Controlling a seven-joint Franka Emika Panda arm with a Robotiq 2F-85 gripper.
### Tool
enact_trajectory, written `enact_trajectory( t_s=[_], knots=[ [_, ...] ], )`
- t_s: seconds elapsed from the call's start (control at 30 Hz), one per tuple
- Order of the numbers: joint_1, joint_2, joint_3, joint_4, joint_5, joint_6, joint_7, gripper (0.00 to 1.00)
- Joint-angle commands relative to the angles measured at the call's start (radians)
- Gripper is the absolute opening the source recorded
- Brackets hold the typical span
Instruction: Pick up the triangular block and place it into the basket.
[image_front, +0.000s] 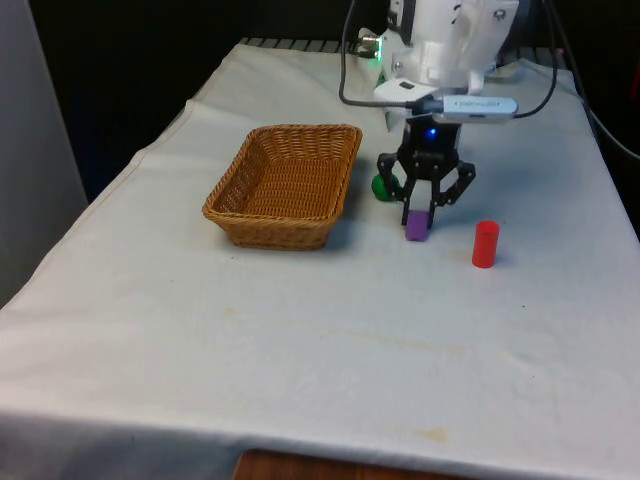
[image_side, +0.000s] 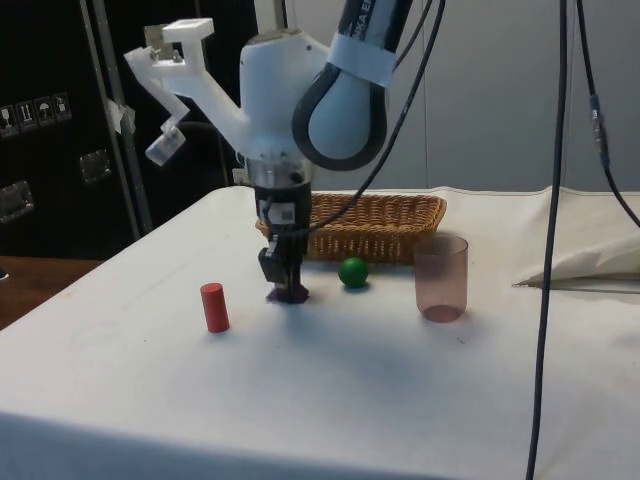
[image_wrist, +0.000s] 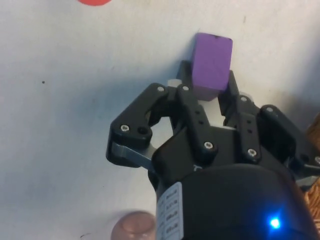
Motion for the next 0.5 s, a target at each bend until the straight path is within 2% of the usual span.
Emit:
enact_trajectory(
  t_s=[0.0,0.2,0.23,0.27,0.47],
  knots=[
    [0.008,-0.032,-0.007,-0.017,-0.006,-0.006,0.006,0.34],
    [0.009,-0.099,-0.007,-0.047,-0.013,-0.029,0.007,0.34],
    [0.002,-0.093,0.0,-0.045,-0.005,-0.025,0.0,0.34],
    [0.009,-0.11,-0.007,-0.051,-0.014,-0.035,0.008,0.34],
    [0.008,-0.174,-0.005,-0.069,-0.019,-0.072,0.007,0.34]
  ],
)
